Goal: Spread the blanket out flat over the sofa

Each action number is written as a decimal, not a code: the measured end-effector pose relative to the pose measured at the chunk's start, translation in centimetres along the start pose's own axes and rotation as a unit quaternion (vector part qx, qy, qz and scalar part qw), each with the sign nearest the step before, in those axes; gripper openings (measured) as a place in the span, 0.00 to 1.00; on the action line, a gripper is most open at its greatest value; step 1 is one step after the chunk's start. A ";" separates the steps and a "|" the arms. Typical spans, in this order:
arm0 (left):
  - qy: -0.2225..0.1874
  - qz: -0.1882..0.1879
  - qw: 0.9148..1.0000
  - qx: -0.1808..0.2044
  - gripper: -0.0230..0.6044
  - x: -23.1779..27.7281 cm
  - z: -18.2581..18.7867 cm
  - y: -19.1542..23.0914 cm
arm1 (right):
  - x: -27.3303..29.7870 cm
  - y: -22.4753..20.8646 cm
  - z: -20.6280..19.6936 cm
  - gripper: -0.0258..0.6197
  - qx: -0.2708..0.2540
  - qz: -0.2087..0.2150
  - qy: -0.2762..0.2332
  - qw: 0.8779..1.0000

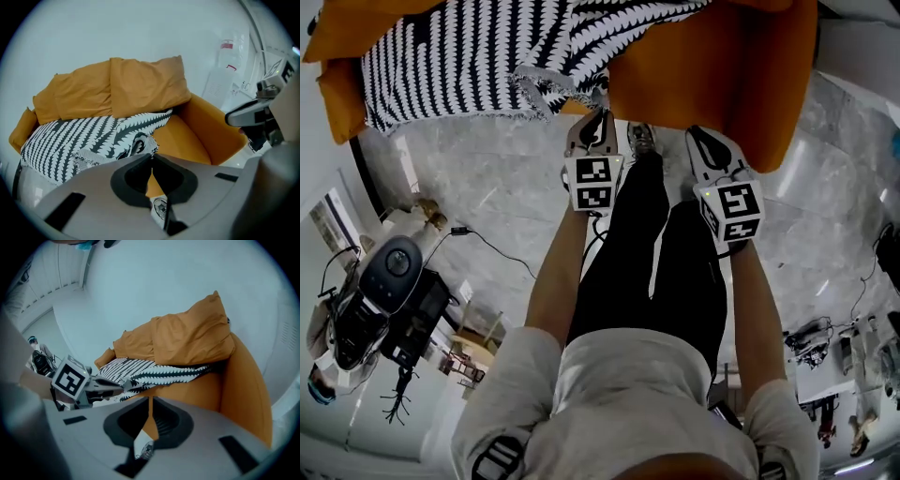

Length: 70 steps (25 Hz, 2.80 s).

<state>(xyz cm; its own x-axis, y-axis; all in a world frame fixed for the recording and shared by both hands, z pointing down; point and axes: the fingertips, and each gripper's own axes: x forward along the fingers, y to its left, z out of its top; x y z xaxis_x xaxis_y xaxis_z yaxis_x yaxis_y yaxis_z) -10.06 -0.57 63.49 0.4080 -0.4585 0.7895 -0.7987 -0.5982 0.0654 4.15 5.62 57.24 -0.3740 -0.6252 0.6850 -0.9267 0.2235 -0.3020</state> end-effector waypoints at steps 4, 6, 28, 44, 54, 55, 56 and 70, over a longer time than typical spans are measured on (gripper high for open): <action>-0.001 -0.002 1.000 -0.002 0.06 0.6 -1.2 1.7 | 6.0 0.6 -0.7 0.08 -0.033 0.025 0.006 0.999; 0.003 -0.007 1.000 -0.010 0.06 1.4 -1.4 2.3 | 9.0 0.5 -0.3 0.08 -0.060 0.034 0.012 0.998; -0.019 -0.061 0.998 -0.025 0.06 -2.0 5.7 1.9 | 21.0 -1.6 3.9 0.25 -0.455 -0.024 0.088 0.886; -0.018 -0.045 0.998 -0.039 0.06 -2.7 6.0 2.4 | 20.8 -1.1 7.5 0.08 -0.441 -0.023 0.048 0.896; -0.015 -0.046 0.997 -0.056 0.06 -1.4 4.4 3.9 | 19.6 -0.1 8.3 0.08 -0.375 -0.019 0.022 0.926; -0.015 -0.050 0.997 -0.055 0.06 -1.5 4.3 3.7 | 19.4 -0.1 8.2 0.08 -0.376 -0.018 0.023 0.926; -0.015 -0.054 0.997 -0.055 0.06 -1.5 4.2 3.5 | 19.2 -0.1 8.1 0.08 -0.377 -0.017 0.025 0.926; -0.015 -0.066 0.995 -0.074 0.06 0.3 5.8 6.2 | 21.2 -0.2 11.2 0.08 -0.356 -0.013 0.039 0.934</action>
<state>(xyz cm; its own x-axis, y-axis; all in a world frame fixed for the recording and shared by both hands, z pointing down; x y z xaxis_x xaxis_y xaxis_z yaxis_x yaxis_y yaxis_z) -12.34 -8.21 60.60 0.5243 -0.4026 0.7504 -0.7930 -0.5520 0.2579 -3.15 -16.11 64.40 -0.3264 -0.5872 0.7407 -0.7139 0.6668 0.2140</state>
